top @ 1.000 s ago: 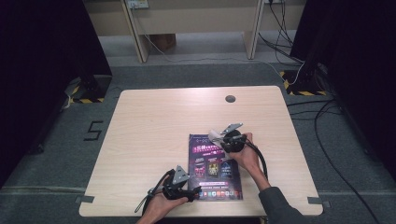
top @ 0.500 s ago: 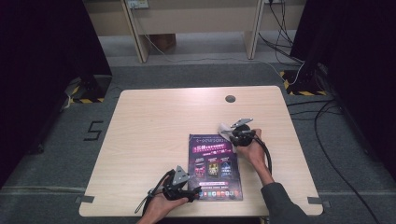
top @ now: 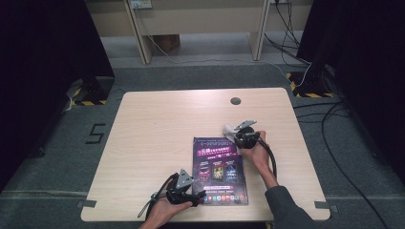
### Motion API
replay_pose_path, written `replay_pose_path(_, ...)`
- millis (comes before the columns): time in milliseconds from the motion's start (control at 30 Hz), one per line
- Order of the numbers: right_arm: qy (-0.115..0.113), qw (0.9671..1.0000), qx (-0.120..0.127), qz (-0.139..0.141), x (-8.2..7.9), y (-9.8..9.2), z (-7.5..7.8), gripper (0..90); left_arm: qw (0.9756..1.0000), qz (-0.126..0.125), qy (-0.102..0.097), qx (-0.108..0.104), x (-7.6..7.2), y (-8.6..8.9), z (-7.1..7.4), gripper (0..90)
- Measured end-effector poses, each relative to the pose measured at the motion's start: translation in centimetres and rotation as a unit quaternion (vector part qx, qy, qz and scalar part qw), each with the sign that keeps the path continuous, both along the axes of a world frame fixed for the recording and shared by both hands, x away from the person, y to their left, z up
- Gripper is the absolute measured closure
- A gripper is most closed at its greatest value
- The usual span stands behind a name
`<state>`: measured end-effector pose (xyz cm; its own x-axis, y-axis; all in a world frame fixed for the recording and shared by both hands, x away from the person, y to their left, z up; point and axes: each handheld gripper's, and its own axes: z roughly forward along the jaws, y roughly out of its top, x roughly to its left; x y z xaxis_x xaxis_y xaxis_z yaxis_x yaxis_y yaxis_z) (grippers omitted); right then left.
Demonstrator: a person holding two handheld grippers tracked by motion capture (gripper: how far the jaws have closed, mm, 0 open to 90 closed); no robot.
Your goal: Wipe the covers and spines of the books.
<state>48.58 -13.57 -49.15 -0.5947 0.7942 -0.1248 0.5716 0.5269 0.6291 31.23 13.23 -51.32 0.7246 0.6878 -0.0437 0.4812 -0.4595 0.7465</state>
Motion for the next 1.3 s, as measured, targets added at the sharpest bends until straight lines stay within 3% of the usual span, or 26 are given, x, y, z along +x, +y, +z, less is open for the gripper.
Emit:
replay_pose_path(67, 0.001, 0.9999, 0.004, -0.01, 0.3, -0.3, 0.0, 77.0, 1.0, 0.001, 0.001, -0.003, 0.0, 0.0, 0.0, 28.3)
replay_pose_path(233, -0.002, 1.0, -0.004, -0.003, 0.1, 0.1, 0.0, 77.1, 1.0, 0.002, 0.003, -0.002, 0.1, 0.0, 0.0, 27.6)
replay_pose_path(333, 0.011, 0.9995, 0.007, 0.027, -0.4, 1.2, 0.1, 76.9, 1.0, 0.002, 0.002, -0.002, 0.1, 0.0, 0.0, 27.5)
replay_pose_path(467, 0.009, 0.9987, -0.005, 0.049, -0.8, 2.4, 0.1, 77.0, 1.0, 0.002, 0.001, -0.002, 0.0, 0.0, 0.0, 27.5)
replay_pose_path(667, 0.001, 1.0, -0.001, -0.006, 0.0, 0.1, 0.0, 76.8, 1.0, 0.001, -0.001, 0.0, 0.0, 0.0, 0.0, 27.5)
replay_pose_path(733, 0.005, 0.9998, 0.014, -0.014, 0.2, -0.6, -0.1, 76.9, 1.0, 0.001, 0.0, -0.002, 0.1, 0.0, -0.1, 27.4)
replay_pose_path(800, 0.004, 0.9998, 0.01, -0.014, 0.1, -0.5, -0.1, 77.4, 1.0, 0.0, 0.001, -0.001, 0.1, 0.0, 0.0, 27.3)
replay_pose_path(900, 0.004, 1.0, -0.007, 0.002, -0.4, 0.4, 0.1, 77.0, 1.0, 0.001, -0.001, -0.001, 0.1, 0.0, 0.0, 27.3)
replay_pose_path(967, 0.014, 0.9997, 0.005, 0.017, -0.7, 1.1, 0.1, 77.0, 1.0, 0.0, -0.001, 0.001, 0.1, 0.0, 0.0, 27.3)
replay_pose_path(1100, 0.015, 0.9986, 0.001, 0.051, -1.2, 2.8, 0.2, 77.0, 1.0, 0.0, -0.002, 0.001, 0.1, 0.0, 0.0, 27.3)
replay_pose_path(1167, 0.014, 0.9986, -0.004, 0.052, -1.1, 3.1, 0.2, 77.0, 1.0, 0.0, -0.003, 0.001, 0.1, 0.0, 0.0, 27.3)
replay_pose_path(1300, 0.016, 0.9991, 0.013, 0.036, -0.6, 2.6, 0.0, 76.9, 1.0, 0.0, 0.0, -0.001, 0.1, 0.0, 0.0, 27.1)
